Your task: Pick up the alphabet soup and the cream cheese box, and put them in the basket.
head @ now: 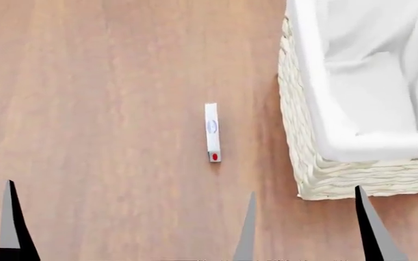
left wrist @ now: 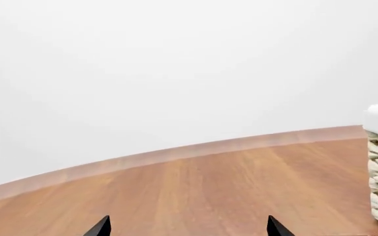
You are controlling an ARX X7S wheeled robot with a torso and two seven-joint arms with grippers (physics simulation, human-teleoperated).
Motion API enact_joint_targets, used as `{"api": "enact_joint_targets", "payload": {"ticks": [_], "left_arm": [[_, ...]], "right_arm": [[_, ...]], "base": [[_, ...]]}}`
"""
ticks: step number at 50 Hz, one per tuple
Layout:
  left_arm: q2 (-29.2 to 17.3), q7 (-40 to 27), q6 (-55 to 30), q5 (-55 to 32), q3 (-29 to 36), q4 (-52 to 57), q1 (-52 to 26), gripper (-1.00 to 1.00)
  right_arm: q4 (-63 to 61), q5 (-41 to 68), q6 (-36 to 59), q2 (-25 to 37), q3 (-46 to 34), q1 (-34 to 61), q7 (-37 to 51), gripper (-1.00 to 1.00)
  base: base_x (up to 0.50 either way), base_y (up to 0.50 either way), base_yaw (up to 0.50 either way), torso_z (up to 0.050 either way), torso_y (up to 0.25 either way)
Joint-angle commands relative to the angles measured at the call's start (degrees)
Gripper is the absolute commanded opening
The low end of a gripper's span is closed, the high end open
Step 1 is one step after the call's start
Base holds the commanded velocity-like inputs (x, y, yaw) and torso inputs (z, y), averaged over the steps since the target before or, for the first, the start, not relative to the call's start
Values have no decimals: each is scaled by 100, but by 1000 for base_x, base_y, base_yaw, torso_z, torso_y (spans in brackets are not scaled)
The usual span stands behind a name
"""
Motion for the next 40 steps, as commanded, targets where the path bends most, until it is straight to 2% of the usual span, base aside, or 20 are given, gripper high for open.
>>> {"api": "enact_joint_targets", "payload": {"ticks": [1,40], "left_arm": [[-17,-27,4,7,35,-32,-9,100],[-100,-114,43,-97,61,-44,-3,100]], "right_arm": [[13,59,-33,34,2,-4,24,100],[10,23,21,126,-89,43,150,100]], "base": [[0,0,-184,0,0],[0,0,-178,0,0]]}}
